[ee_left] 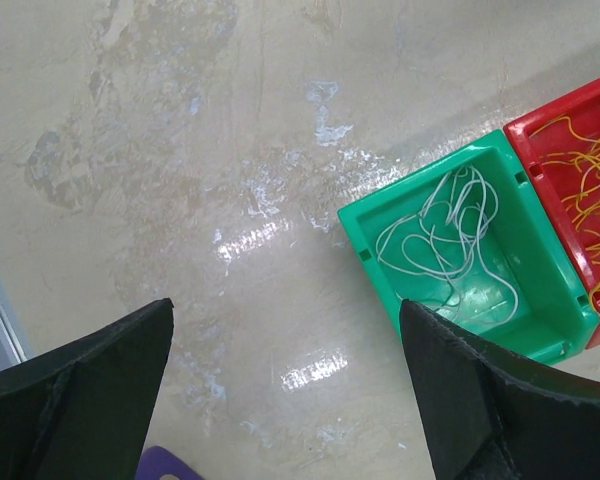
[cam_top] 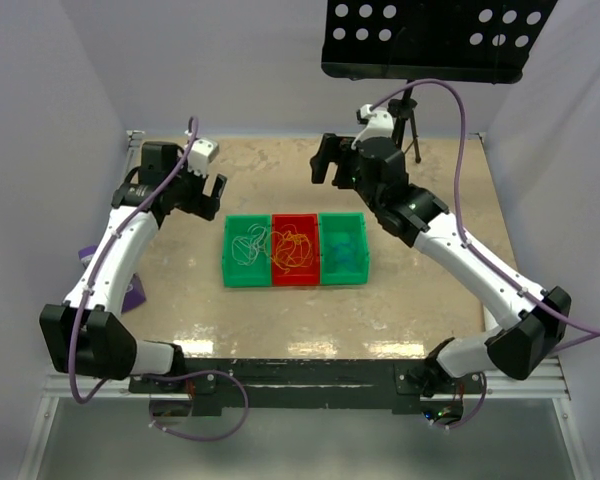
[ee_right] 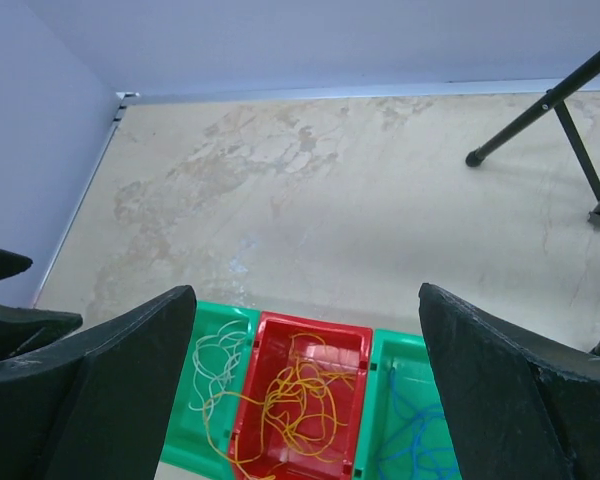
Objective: Untangle the cables
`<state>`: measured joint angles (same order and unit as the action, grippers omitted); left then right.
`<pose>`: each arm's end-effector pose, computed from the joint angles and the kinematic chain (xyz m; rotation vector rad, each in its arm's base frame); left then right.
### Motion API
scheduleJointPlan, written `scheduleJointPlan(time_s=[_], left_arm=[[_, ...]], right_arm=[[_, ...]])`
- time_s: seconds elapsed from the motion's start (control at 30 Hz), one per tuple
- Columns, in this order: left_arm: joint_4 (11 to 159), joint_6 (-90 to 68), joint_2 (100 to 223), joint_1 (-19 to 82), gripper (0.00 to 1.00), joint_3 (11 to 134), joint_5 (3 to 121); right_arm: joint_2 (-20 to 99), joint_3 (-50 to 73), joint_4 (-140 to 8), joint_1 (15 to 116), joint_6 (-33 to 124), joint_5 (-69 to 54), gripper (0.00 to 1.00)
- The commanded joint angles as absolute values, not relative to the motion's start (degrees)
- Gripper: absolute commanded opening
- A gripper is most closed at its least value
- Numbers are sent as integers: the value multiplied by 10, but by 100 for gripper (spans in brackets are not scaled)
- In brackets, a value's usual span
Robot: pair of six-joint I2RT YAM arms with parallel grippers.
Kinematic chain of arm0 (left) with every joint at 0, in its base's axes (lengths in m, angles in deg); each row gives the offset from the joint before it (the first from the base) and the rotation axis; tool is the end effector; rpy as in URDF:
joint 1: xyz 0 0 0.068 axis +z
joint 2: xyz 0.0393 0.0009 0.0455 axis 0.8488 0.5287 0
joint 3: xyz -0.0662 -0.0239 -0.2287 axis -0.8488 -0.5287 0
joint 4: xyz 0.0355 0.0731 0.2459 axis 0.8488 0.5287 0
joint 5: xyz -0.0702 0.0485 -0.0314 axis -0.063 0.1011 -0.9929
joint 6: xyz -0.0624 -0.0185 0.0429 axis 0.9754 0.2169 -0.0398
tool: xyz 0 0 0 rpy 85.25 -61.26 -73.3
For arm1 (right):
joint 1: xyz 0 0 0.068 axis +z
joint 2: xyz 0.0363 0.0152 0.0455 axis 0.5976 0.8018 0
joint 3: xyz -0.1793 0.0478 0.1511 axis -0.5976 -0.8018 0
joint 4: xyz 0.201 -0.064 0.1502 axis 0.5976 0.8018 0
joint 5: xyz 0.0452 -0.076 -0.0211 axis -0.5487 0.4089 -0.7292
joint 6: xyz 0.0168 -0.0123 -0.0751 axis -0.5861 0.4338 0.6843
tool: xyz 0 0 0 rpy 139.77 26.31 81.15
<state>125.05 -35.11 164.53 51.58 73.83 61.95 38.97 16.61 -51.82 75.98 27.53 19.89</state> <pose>0.3193 -0.0465 0.2835 0.4631 2.2598 -0.1153 0.2893 0.2075 0.3700 0.0188 1.8227 0.4870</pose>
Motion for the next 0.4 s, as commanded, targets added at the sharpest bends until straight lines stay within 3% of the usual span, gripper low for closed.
scheduleJointPlan(time_s=[0.0,0.37], left_arm=[[1204,-337,1603,517,100,716,636],[1146,-308,1582,526,100,677,675]], right_arm=[[365,165,-539,753,310,167,99],[310,115,-557,722,312,179,99]])
